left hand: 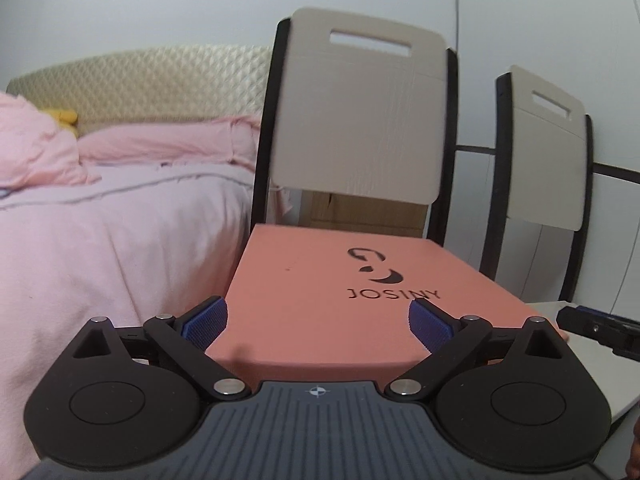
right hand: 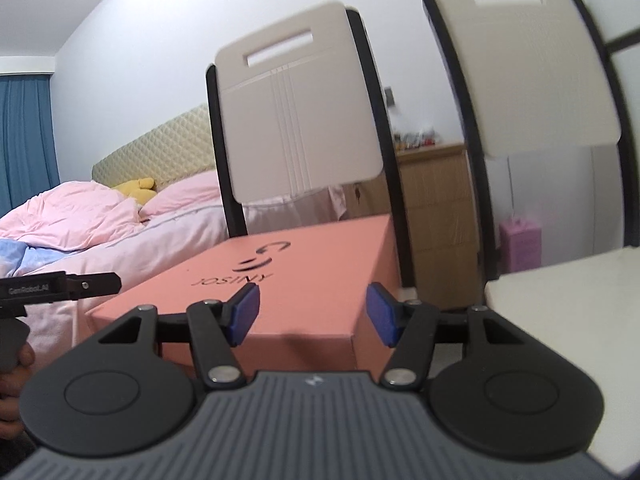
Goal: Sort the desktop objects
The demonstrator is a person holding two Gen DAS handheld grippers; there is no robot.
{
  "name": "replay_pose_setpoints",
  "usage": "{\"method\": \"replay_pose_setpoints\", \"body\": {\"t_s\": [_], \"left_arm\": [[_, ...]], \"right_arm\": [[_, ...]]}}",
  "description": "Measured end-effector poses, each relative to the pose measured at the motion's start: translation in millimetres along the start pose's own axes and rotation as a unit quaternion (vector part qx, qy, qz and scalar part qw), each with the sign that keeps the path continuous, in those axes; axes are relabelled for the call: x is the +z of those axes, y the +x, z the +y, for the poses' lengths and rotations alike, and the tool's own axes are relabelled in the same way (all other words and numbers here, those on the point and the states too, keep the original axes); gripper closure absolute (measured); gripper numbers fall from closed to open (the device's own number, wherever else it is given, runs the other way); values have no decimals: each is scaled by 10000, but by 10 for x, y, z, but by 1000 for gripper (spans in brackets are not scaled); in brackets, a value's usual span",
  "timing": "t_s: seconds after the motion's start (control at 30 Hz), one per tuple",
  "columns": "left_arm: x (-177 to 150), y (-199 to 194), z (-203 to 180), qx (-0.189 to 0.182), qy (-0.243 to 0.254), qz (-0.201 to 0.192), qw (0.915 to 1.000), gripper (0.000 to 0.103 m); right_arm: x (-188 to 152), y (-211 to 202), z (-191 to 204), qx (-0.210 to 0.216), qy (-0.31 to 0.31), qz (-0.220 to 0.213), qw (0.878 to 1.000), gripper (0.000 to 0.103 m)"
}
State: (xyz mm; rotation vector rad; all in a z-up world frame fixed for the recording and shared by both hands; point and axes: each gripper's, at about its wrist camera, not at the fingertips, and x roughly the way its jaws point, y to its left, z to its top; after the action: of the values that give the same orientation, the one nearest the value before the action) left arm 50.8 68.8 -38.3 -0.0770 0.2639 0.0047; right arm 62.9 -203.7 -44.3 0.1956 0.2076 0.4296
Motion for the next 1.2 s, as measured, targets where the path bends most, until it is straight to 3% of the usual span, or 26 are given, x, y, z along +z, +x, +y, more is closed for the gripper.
{"method": "replay_pose_setpoints", "body": {"t_s": [0.33,0.47,0.8,1.2], "left_arm": [[-191,-289,-149,209,236,-463,9984,0],[-246,-314,-206,342,388,-594,9969,0],[-281,-389,-181,322,245,-882,9953,0],[-316,-337,-222,461,297,-762,9956,0]], "right_arm": [[-88,-322,183,-193,-248,-410,9987,40],[-129,-371,232,-273,-282,-493,9980,21],[-172,-362,307,-451,-453,-604,9961,0],[-184,-384,310,-511,-498,-650,9953,0]]}}
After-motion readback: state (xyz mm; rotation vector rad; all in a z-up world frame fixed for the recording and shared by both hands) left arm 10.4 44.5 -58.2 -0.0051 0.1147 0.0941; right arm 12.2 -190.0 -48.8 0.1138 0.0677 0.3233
